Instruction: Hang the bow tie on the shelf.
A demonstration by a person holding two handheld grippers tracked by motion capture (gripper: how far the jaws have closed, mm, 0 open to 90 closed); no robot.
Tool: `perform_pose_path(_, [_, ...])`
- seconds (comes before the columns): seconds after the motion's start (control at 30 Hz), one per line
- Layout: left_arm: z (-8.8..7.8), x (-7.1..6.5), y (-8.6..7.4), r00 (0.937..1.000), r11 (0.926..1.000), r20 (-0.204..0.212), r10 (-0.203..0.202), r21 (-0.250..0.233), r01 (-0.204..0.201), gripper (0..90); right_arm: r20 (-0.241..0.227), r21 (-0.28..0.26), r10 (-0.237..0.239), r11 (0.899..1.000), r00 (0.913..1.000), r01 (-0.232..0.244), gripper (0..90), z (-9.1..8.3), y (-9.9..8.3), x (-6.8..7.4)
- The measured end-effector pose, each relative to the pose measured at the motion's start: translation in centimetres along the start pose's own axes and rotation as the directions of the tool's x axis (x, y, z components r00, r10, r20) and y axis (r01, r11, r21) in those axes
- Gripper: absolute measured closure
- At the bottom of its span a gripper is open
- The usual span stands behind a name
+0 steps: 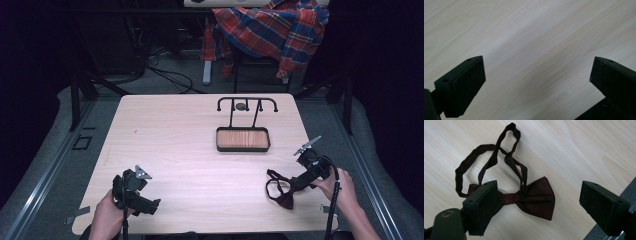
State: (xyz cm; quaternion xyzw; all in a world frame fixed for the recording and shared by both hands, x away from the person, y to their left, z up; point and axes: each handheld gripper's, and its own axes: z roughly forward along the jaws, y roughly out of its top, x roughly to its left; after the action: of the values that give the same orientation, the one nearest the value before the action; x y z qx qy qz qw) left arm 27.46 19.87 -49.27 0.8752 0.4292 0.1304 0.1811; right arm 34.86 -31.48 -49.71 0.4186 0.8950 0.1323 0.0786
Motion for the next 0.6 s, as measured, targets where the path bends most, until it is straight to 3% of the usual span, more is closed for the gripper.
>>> perform_pose_path(0.27, [0.0, 0.1, 0.0, 1.0000, 1.0000, 0.005, -0.002, 0.001, 0.002, 0.1, -0.007, 0.008, -0.027, 1.000, 0.9996, 0.027, 15.8, 0.4, 0.3, 0.4])
perform_pose_path(0.33, [0.0, 0.1, 0.0, 1.0000, 1.0000, 0.006, -0.002, 0.000, 0.002, 0.1, 0.021, 0.052, -0.064, 0.997, 0.9977, 0.063, 15.3, 0.2, 0.6, 0.4])
perform_pose_path(0.37, [0.0, 0.1, 0.0, 1.0000, 1.0000, 0.003, -0.001, -0.002, 0.001, 0.1, -0.002, 0.019, -0.037, 0.999, 0.9993, 0.037, 15.0, 0.5, 0.5, 0.5])
perform_pose_path(0.6, [0.0, 0.1, 0.0, 1.0000, 1.0000, 0.005, -0.002, 0.000, 0.002, 0.1, 0.021, 0.051, -0.064, 0.997, 0.9977, 0.063, 8.8, 1.0, 0.8, 0.5])
